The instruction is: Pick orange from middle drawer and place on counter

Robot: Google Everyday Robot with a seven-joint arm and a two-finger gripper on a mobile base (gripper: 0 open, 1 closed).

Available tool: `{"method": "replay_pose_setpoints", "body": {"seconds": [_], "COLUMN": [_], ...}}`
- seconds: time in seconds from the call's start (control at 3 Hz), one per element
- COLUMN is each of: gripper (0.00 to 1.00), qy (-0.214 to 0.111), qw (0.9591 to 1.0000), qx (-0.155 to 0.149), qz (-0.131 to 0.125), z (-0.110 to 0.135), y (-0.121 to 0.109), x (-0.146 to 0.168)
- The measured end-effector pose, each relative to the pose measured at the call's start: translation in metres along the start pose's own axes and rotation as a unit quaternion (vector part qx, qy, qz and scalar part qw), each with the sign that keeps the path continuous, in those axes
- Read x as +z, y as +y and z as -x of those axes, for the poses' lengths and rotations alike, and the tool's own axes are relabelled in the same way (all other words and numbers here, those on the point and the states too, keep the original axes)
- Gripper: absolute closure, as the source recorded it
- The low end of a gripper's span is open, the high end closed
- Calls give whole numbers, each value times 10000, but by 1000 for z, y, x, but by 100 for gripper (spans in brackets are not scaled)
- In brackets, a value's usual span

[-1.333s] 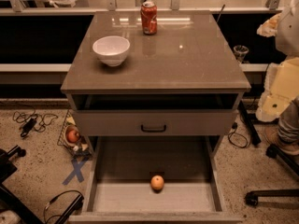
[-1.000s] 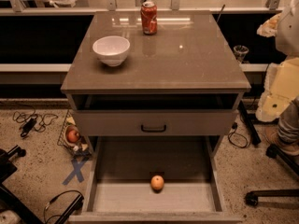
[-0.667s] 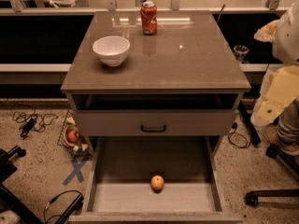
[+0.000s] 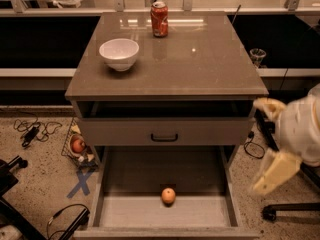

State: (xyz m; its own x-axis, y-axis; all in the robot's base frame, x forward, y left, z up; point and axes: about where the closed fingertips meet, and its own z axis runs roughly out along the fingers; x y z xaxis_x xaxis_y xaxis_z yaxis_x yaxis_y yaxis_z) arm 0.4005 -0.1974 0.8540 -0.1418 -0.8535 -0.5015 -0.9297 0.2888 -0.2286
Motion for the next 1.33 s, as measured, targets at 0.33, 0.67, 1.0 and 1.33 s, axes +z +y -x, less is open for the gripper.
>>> {"method": "replay_pose_setpoints", "body": {"seconds": [0.33, 0.67, 1.0, 1.33], "gripper": [0, 0, 0, 0], "qy": [-1089, -1553, -1507, -1507], "qw": [9933, 9851, 9835, 9835], "qx": [389, 623, 675, 675], "qz": [-49, -391, -745, -745], "z": [-24, -28, -32, -32], "y": [41, 30, 11, 11], "x": [81, 125, 129, 129]}}
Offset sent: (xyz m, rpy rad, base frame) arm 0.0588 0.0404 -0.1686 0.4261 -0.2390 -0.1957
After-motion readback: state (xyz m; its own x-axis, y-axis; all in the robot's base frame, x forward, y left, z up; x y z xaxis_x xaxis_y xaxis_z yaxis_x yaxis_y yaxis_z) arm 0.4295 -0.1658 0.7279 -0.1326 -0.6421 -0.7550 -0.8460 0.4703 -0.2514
